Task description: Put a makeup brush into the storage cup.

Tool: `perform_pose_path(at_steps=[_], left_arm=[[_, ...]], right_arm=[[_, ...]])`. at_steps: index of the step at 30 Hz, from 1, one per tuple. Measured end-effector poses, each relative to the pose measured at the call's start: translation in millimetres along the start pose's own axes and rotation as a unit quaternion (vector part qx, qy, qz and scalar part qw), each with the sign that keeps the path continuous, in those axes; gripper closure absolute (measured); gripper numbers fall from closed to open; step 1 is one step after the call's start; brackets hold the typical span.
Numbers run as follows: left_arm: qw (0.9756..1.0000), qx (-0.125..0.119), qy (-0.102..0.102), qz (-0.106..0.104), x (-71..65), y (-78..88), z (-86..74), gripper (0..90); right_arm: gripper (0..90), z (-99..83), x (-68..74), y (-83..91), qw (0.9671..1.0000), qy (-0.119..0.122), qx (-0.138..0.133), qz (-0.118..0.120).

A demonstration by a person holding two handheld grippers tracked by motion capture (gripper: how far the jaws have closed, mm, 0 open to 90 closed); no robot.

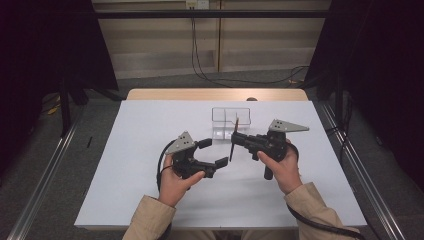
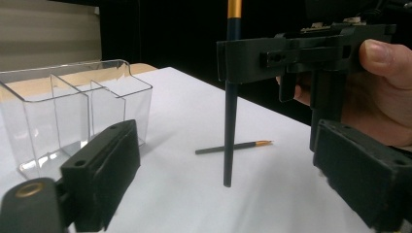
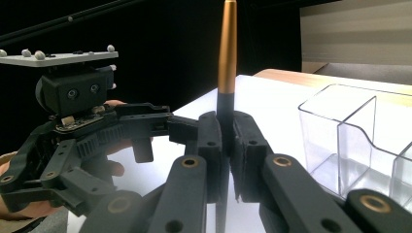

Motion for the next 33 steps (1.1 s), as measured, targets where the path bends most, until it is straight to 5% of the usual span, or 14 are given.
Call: perform_pose_path(at_steps=[11, 18, 33], left_arm=[[0.9997, 0.003, -0.018, -0.016, 4.3, 22.7, -3.9, 0.0], [0.999, 0.011, -0.043, 0.002, 10.2, 42.0, -4.0, 0.0], [0.9978, 0.01, -0.051, 0.042, 27.7, 80.2, -8.1, 0.2]], right_arm=[[83.7, 2.7, 1.8, 1.2, 1.0, 0.007, 0.001, 0.0], [83.7, 2.8, 0.6, 3.4, 1.0, 0.007, -0.001, 0.001], [83.7, 3.0, -1.9, 6.4, 0.9999, 0.01, -0.002, -0.002]])
Point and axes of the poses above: each handheld gripper's, and its own axes: y roughly backward along the jaws, z roughly out of its top, x roughly to its left, the point moved 8 cm from there along -y, roughly forward along the jaws, and after that the axes turned 4 degrees about y, right-handed, at the moved point
